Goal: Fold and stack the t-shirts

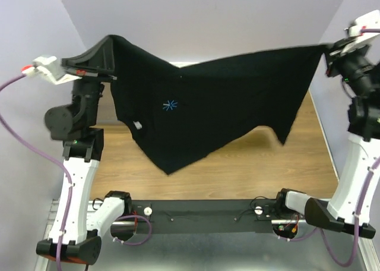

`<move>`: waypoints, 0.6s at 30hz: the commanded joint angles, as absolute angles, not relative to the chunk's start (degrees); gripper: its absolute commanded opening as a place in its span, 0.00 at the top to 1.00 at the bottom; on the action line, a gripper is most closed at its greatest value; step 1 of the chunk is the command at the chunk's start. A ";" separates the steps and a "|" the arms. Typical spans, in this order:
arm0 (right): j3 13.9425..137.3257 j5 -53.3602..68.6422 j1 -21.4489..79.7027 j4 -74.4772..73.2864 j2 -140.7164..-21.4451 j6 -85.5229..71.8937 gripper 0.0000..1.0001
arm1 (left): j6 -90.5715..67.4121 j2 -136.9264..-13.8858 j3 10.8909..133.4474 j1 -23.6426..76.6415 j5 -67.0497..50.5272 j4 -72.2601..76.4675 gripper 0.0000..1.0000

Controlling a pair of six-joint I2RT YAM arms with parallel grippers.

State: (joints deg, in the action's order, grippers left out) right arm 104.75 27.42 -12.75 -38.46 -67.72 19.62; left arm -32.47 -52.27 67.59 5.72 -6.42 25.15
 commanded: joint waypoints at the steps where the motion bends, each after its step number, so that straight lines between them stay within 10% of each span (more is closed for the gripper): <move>1: 119.06 26.55 -13.01 -38.41 -67.67 17.67 0.99 | -38.05 -48.43 76.00 5.45 -12.04 32.61 1.00; 10: 145.70 13.28 -12.92 -36.49 -69.61 15.74 1.00 | -40.60 -44.65 91.74 5.36 -11.08 31.73 1.00; 18: 145.90 0.37 -8.01 -28.92 -67.67 18.80 0.99 | -36.56 -47.97 97.21 5.36 -5.98 26.37 1.00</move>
State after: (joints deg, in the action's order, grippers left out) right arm 146.74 9.61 -10.31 -31.38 -66.17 17.21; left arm -38.57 -43.53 96.86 5.69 -9.41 30.50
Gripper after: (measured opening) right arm 0.012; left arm 0.009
